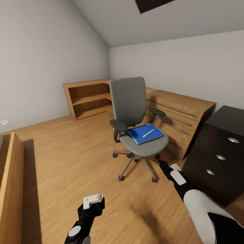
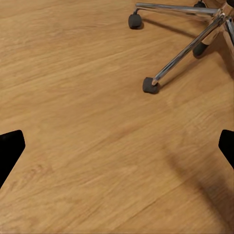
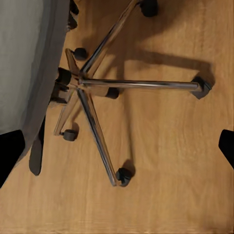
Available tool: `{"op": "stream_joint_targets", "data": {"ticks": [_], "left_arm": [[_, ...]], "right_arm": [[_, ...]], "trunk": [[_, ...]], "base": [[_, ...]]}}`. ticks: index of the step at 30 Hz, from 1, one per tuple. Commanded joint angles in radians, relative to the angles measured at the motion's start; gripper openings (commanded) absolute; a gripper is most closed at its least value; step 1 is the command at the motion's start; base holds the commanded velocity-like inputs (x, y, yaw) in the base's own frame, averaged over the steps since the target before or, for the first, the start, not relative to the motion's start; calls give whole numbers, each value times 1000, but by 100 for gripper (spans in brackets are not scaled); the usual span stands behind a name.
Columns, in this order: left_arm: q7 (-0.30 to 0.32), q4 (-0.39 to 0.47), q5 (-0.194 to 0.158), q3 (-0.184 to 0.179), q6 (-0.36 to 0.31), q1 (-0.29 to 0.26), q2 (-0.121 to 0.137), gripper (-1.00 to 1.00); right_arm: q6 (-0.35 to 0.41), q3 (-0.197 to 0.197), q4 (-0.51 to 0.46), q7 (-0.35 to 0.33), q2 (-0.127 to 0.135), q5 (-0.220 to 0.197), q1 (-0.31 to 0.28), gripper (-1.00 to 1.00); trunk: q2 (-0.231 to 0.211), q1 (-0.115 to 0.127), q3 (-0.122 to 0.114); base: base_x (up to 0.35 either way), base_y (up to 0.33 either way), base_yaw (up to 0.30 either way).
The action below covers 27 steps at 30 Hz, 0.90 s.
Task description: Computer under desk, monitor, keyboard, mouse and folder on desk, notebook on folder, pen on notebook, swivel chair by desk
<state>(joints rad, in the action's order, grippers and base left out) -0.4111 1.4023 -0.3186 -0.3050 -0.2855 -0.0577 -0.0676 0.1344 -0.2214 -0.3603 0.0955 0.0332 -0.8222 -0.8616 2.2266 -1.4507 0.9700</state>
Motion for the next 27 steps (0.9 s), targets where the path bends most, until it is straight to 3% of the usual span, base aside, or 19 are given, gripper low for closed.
{"op": "stream_joint_targets", "data": {"ticks": [1, 2, 9, 20, 27], "left_arm": [[-8, 1, -8, -2, -3, -1, 0, 100], [-8, 1, -8, -2, -3, -1, 0, 100], [-8, 1, -8, -2, -3, -1, 0, 100], [-9, 1, -7, -2, -3, -1, 0, 100], [-9, 2, -7, -3, -3, -1, 0, 100]], "right_arm": [[5, -3, 4, 5, -23, 16, 0, 100], [4, -3, 30, 4, -44, 35, 1, 100], [4, -1, 64, 4, -72, 53, 1, 100], [3, -2, 67, 4, -75, 55, 1, 100], [3, -3, 66, 4, -73, 56, 1, 100]], "trunk": [[0, 0, 1], [0, 0, 1], [0, 0, 1], [0, 0, 1], [0, 0, 1]], "base": [[0, 0, 0], [0, 0, 0], [2, 0, 0], [185, 0, 0], [50, 0, 0]]}}
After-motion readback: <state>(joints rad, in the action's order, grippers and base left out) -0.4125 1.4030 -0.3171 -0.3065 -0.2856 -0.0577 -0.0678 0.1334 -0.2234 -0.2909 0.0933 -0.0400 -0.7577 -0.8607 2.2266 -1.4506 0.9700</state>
